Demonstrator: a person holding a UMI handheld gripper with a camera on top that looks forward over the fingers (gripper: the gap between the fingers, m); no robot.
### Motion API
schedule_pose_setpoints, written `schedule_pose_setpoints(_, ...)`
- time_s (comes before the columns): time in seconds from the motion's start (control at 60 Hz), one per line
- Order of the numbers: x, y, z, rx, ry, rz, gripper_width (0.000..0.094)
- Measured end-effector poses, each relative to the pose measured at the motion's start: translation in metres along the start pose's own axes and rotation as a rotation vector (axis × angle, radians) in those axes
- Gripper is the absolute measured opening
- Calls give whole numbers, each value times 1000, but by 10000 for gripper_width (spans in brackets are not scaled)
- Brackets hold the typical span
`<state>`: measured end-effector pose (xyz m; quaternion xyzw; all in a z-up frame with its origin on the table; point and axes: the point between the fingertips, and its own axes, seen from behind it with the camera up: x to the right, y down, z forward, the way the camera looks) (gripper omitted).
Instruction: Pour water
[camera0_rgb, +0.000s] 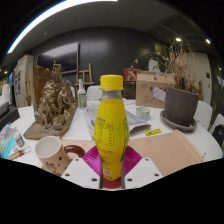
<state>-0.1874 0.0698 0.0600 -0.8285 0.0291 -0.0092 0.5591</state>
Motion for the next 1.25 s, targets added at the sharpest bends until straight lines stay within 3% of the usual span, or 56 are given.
schedule_pose_setpoints(0.05, -2, 0, -3, 8, -3, -6, 363)
schedule_pose_setpoints(0.15, -2, 5, -7, -23, 0, 0, 518)
schedule_pose_setpoints(0.217, 2, 6, -17, -60, 17, 12, 874)
schedule_pose_setpoints(0.267, 6, 3, -31, -75, 39, 19, 821)
schedule_pose_setpoints(0.333, 8, -6, -59, -83, 63, 11, 871)
schedule_pose_setpoints(0.6, -28, -11, -225, -203, 69, -5, 859)
schedule_pose_setpoints(0.783, -60, -8, -319, -199, 60, -56, 858)
schedule_pose_setpoints(1.25, -73, -2, -365, -184, 79, -115, 858)
